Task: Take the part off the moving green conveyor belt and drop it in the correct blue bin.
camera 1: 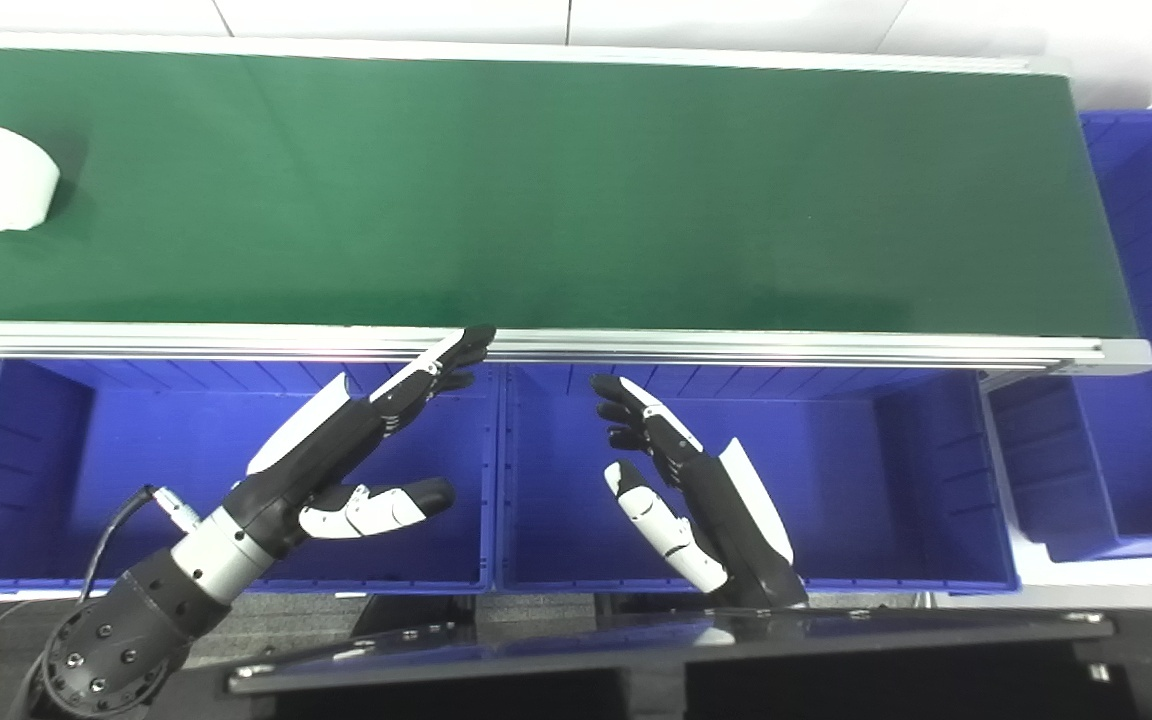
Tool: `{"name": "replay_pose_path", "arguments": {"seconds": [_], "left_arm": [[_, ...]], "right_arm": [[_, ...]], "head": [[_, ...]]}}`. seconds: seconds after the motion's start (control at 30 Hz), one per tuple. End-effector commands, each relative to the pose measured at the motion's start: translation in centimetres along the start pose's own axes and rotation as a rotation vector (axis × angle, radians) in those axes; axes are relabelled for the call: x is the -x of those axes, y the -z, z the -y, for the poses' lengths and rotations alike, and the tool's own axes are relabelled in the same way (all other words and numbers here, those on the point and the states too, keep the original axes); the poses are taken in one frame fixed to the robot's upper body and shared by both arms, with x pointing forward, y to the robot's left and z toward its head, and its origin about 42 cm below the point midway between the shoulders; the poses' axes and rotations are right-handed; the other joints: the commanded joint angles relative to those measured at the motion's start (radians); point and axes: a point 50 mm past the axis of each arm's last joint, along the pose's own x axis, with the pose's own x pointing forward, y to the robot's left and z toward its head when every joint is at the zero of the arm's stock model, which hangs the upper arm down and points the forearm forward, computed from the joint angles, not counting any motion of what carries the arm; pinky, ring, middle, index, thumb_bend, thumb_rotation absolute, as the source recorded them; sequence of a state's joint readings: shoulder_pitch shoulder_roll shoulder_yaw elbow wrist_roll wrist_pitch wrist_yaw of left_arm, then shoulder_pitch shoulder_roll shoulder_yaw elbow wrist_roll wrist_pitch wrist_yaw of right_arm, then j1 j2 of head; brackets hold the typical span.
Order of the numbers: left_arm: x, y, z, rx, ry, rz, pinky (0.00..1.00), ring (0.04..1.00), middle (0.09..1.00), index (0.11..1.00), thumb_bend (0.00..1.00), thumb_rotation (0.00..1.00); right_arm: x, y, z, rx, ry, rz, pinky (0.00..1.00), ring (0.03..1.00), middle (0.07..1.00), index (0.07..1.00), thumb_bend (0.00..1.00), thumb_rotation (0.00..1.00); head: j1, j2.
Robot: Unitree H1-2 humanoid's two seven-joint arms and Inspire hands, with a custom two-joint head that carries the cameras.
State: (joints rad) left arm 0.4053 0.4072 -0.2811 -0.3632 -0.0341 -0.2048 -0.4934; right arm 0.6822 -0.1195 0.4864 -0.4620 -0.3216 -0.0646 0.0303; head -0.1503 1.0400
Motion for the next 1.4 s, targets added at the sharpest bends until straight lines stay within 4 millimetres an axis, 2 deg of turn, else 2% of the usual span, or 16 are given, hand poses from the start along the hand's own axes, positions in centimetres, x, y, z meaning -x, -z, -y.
{"name": "replay_pose_path", "arguments": {"seconds": [0.0,1.37], "left_arm": [[0.2,-0.72,-0.27,-0.023,-0.006,0.034,0.93,0.983,1.0,0.997,0.38,0.74],[0.06,-0.62,-0.34,-0.026,-0.001,0.035,0.94,0.986,1.0,0.997,0.38,0.74]], "right_arm": [[0.24,-1.15,-0.13,-0.012,0.015,0.076,0.82,0.883,0.91,0.896,0.34,0.86],[0.11,-0.99,-0.27,-0.013,0.017,0.078,0.82,0.881,0.912,0.899,0.34,0.88]], "head": [[0.001,0.001],[-0.003,-0.008]]}}
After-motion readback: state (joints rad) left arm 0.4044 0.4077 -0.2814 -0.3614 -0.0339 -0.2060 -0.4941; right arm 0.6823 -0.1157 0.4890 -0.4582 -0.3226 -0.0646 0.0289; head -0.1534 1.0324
